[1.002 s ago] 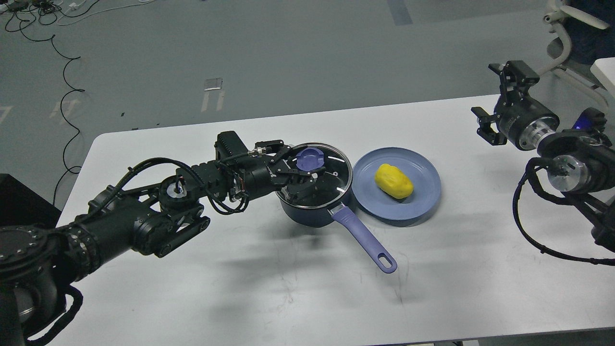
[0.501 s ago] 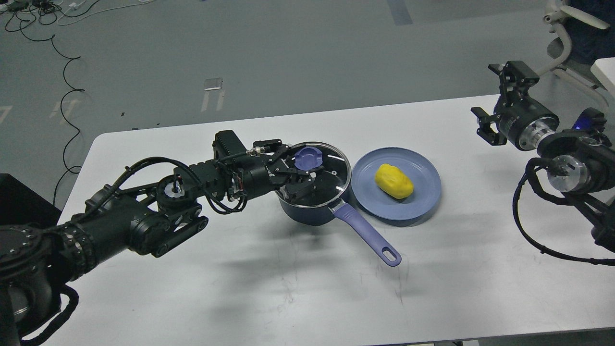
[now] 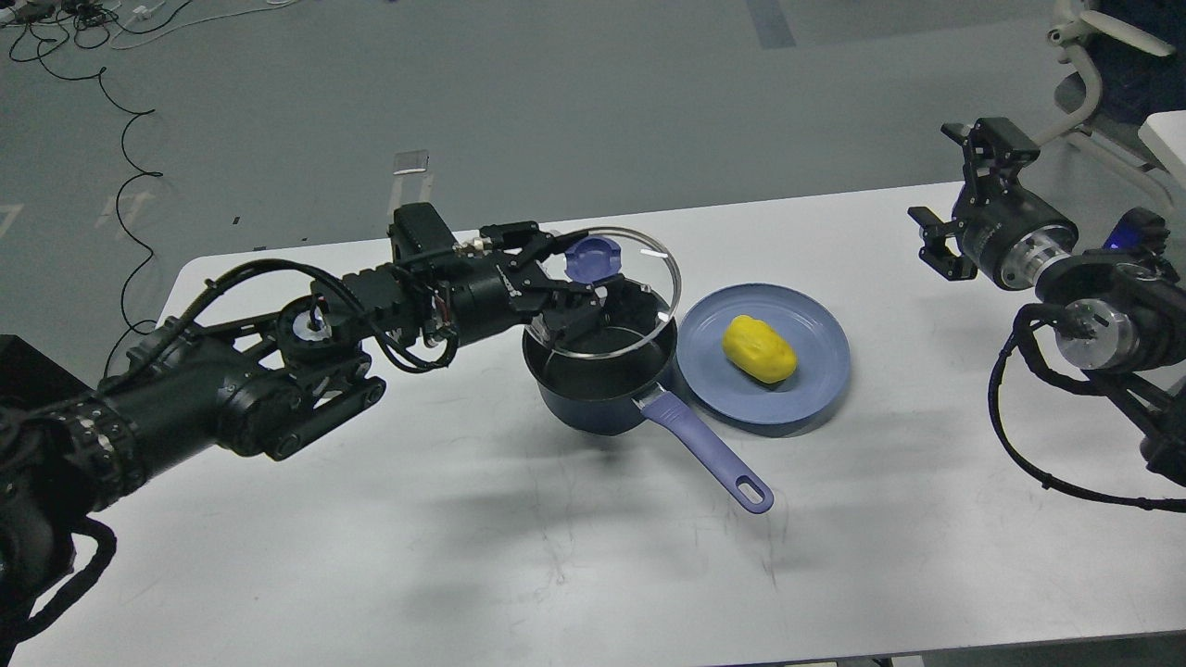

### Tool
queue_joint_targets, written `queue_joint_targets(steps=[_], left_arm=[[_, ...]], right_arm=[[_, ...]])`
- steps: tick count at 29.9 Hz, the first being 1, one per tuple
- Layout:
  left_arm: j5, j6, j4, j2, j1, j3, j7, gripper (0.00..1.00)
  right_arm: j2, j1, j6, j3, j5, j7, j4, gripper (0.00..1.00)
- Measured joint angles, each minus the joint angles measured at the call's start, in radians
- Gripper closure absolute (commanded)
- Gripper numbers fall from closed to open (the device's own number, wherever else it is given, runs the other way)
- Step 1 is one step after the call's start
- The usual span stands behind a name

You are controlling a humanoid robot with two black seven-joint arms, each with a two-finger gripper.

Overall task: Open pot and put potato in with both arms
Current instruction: 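Lift the glass lid off the pot with the left gripper, then lower the lid onto the table beside the pot and release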

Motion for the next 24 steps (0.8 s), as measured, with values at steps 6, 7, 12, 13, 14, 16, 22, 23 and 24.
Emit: queue_joint_targets(steps=[6, 7, 12, 13, 14, 16, 22, 23, 24], left_arm=[[-0.015, 0.001, 0.001, 0.141, -0.003, 0.003, 0.000, 0.39], [-0.015, 0.003, 0.002, 0.172, 0.002, 0.003, 0.000, 0.39], [-0.018, 0.034, 0.001, 0.291, 0.063, 0.000, 0.000, 0.39], [-0.020, 0.050, 0.002, 0.307, 0.084, 0.000, 0.000, 0.39], [-0.021, 0.065, 0.003, 0.317, 0.103, 0.000, 0.000, 0.39], [-0.021, 0.099, 0.007, 0.328, 0.149, 0.001, 0.000, 0.39], [-0.024, 0.161, 0.024, 0.335, 0.271, 0.002, 0.000, 0.39], [-0.025, 0.164, 0.031, 0.332, 0.281, 0.001, 0.000, 0.39], [-0.028, 0.164, 0.042, 0.326, 0.294, 0.001, 0.000, 0.39]], right_arm=[[0.000, 0.006, 0.000, -0.002, 0.000, 0.000, 0.001, 0.00], [0.000, 0.006, 0.000, -0.002, 0.000, 0.000, 0.001, 0.00], [0.002, 0.006, 0.000, -0.004, 0.000, 0.000, 0.000, 0.00], [0.002, 0.005, 0.000, -0.004, 0.000, 0.000, 0.000, 0.00], [0.002, 0.004, 0.000, -0.005, 0.000, 0.000, 0.000, 0.00], [0.002, 0.002, 0.000, -0.005, 0.000, 0.000, 0.000, 0.00], [0.002, 0.002, 0.000, -0.006, 0.000, 0.000, 0.000, 0.00], [0.002, 0.002, 0.000, -0.006, 0.000, 0.000, 0.000, 0.00], [0.002, 0.002, 0.000, -0.006, 0.000, -0.001, 0.000, 0.00]])
